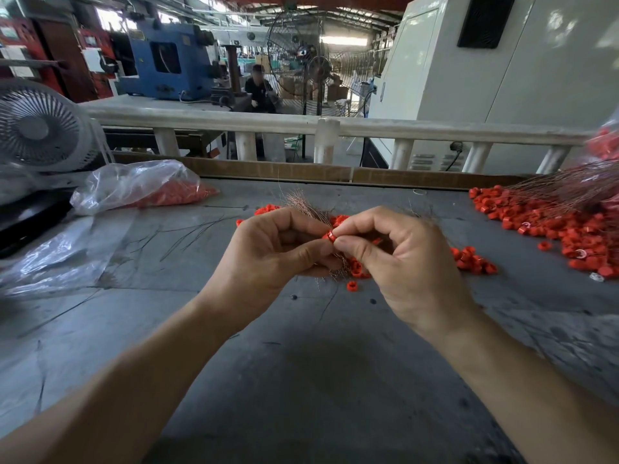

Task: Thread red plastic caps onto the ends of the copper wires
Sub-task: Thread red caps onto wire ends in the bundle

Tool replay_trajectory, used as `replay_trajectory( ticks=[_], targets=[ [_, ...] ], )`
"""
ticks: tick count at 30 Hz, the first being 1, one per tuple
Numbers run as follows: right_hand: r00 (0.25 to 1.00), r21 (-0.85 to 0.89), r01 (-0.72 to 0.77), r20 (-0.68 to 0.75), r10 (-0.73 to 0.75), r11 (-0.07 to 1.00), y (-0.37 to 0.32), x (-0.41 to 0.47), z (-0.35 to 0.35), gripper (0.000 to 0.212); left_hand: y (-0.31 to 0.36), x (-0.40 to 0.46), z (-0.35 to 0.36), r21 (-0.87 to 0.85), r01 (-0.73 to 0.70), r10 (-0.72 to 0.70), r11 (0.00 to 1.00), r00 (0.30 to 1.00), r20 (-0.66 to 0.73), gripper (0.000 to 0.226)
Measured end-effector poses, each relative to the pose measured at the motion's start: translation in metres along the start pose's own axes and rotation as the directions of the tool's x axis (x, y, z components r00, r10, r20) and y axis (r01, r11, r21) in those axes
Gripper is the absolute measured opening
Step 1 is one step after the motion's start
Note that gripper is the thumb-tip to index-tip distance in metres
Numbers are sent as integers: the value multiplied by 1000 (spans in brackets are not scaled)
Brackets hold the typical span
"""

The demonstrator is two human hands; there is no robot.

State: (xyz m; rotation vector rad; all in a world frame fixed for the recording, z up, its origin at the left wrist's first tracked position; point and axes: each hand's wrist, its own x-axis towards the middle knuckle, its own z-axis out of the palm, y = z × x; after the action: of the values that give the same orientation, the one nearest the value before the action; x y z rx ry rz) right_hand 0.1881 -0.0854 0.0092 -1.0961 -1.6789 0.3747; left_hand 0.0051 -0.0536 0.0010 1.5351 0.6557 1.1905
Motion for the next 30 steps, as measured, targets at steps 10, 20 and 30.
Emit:
replay_trajectory(
  ticks=[10, 20, 30],
  targets=[
    [991, -143, 132, 12, -132, 981, 0, 1, -1, 7, -5, 0, 0, -7, 17, -17, 1000, 1000, -13, 25],
    [966, -347, 258, 75, -248, 902, 2, -1, 1, 19, -6, 1, -2, -141, 103, -105, 985, 994, -8, 31],
    [946, -484, 260, -45, -321, 835, -1, -4, 13, 9, -5, 0, 3, -262, 178, -172, 948, 984, 48, 29]
  ],
)
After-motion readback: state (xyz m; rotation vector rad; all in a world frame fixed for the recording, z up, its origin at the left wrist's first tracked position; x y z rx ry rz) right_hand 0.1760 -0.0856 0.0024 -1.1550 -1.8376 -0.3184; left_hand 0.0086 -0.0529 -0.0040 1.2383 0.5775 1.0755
